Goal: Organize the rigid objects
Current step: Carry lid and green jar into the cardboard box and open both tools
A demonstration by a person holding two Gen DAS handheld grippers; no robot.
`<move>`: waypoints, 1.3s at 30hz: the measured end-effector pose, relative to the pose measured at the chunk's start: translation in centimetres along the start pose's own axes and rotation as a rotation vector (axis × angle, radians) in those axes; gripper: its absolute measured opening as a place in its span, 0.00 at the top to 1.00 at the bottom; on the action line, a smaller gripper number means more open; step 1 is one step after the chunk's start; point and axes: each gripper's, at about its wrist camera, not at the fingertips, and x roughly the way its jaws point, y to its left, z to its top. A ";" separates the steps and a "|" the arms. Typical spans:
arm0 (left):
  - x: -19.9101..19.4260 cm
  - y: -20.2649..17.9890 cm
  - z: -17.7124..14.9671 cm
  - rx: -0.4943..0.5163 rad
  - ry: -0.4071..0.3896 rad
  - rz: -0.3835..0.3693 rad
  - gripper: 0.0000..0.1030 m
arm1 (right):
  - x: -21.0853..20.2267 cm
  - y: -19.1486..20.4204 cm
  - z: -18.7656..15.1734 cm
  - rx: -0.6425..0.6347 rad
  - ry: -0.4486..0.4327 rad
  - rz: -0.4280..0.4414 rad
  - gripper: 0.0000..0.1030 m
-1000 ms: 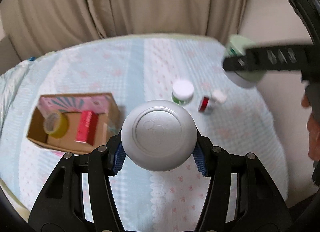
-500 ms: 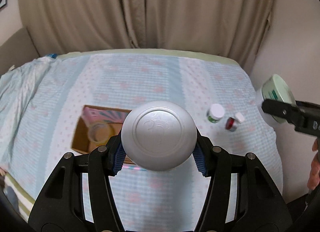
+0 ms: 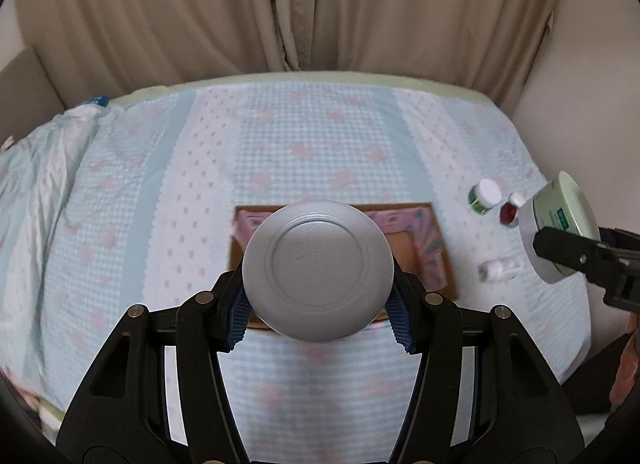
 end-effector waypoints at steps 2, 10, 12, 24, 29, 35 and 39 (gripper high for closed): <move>1.4 1.8 0.2 0.017 0.024 -0.007 0.48 | 1.4 1.4 -0.3 0.028 0.017 -0.003 0.35; 8.3 5.9 0.7 0.047 0.124 -0.031 0.48 | 8.7 5.5 -0.9 0.051 0.123 -0.026 0.35; 10.3 6.3 0.7 0.054 0.152 -0.033 0.48 | 10.7 6.0 -1.1 0.033 0.152 -0.028 0.35; 21.6 6.9 -0.8 0.073 0.338 -0.058 0.48 | 22.5 6.3 -2.7 -0.018 0.299 0.010 0.35; 24.1 6.9 -1.4 0.065 0.397 -0.070 0.48 | 25.4 6.1 -3.6 -0.025 0.368 0.017 0.35; 25.5 6.5 -0.9 0.071 0.425 -0.081 0.48 | 27.0 6.0 -3.8 -0.062 0.400 0.016 0.35; 25.5 6.1 -0.3 0.095 0.425 -0.100 0.16 | 27.2 6.3 -3.6 -0.109 0.388 0.007 0.35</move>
